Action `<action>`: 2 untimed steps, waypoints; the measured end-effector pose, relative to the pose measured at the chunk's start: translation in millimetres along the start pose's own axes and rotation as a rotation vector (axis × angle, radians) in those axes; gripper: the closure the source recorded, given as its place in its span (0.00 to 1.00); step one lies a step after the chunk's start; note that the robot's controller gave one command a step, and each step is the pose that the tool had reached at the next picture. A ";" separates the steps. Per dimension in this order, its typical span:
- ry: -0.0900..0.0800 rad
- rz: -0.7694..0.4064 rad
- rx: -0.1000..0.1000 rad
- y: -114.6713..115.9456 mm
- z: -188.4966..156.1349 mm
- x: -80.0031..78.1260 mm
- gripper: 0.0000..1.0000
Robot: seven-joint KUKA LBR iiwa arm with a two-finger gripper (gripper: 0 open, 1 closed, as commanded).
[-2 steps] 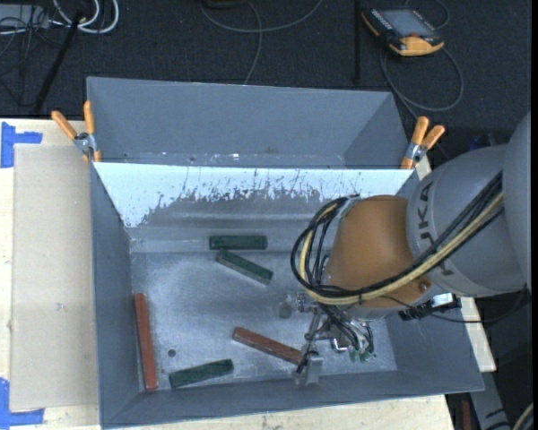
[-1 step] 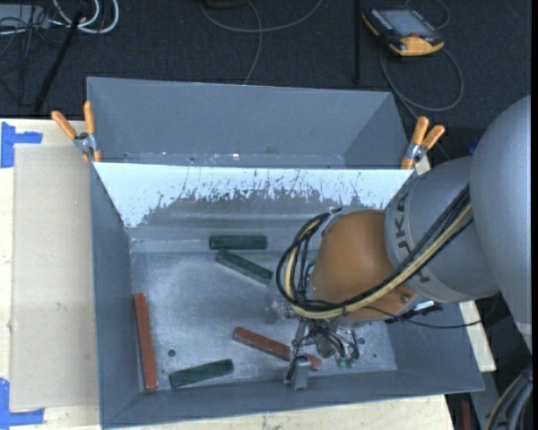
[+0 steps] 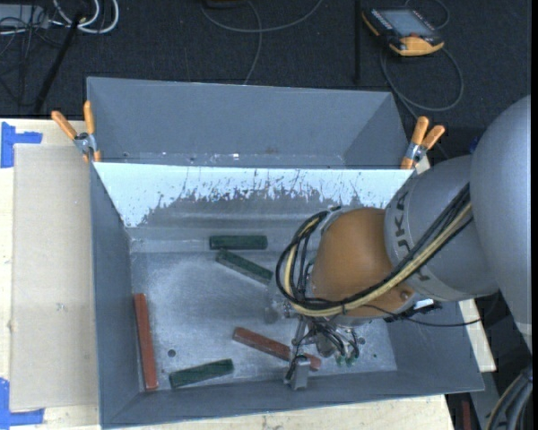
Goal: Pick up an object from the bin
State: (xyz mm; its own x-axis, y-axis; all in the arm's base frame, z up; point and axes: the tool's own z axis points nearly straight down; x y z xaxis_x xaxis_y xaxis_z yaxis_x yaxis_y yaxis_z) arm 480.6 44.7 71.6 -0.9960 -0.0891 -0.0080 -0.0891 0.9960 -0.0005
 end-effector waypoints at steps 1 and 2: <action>0.008 -0.003 0.000 0.4 0.8 2.0 1.00; 0.004 -0.007 0.000 0.3 -53.2 0.3 1.00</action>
Offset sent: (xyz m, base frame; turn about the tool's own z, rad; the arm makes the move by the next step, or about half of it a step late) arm 0.0000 0.0000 0.0000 0.0000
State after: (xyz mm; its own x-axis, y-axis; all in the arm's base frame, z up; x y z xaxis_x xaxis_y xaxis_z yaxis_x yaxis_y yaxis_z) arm 479.8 44.9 124.8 -0.9954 -0.0961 -0.0039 -0.0961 0.9954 -0.0002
